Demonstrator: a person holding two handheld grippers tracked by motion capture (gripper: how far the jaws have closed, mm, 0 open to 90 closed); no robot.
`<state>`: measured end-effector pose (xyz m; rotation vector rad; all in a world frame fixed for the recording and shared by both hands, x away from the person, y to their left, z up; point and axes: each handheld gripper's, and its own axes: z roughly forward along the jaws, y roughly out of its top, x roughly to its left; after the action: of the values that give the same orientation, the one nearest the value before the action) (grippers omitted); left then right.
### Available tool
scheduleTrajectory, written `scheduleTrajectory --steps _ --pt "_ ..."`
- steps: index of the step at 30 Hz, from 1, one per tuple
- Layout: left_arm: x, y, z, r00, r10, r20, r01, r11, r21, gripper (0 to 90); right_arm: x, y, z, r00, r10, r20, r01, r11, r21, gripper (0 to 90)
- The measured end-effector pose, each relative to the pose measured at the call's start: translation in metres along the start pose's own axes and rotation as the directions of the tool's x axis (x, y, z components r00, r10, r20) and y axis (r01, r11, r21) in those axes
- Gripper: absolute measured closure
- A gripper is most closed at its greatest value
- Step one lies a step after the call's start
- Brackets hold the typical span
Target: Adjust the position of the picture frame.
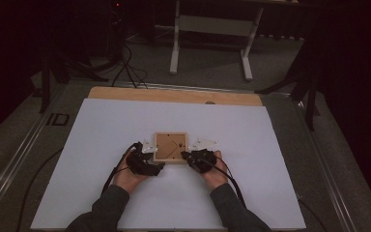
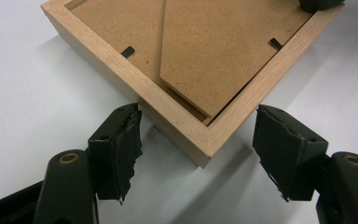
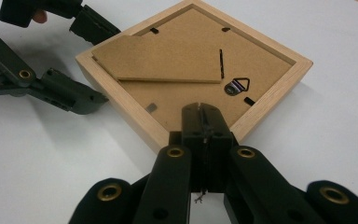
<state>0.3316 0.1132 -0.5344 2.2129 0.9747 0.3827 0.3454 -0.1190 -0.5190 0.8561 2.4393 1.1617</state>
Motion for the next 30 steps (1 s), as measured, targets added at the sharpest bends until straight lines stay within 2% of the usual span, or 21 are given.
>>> scheduleTrajectory --steps 15,26,30 --pt "-0.002 0.001 0.0 0.9999 -0.009 0.005 0.009 0.9999 -0.007 34.5 -0.003 -0.002 -0.001 1.0 0.0 0.008 0.0 1.0 -0.004 87.2" --pt "-0.003 -0.003 -0.015 0.9997 -0.017 0.017 0.017 0.9993 -0.034 34.8 -0.001 -0.003 -0.012 0.9999 -0.011 0.008 0.011 0.999 -0.034 86.0" --pt "0.0 -0.004 -0.025 0.999 -0.041 0.019 0.042 0.9969 -0.066 36.1 -0.002 -0.006 -0.017 0.9999 -0.011 0.007 0.011 0.999 -0.041 85.6"
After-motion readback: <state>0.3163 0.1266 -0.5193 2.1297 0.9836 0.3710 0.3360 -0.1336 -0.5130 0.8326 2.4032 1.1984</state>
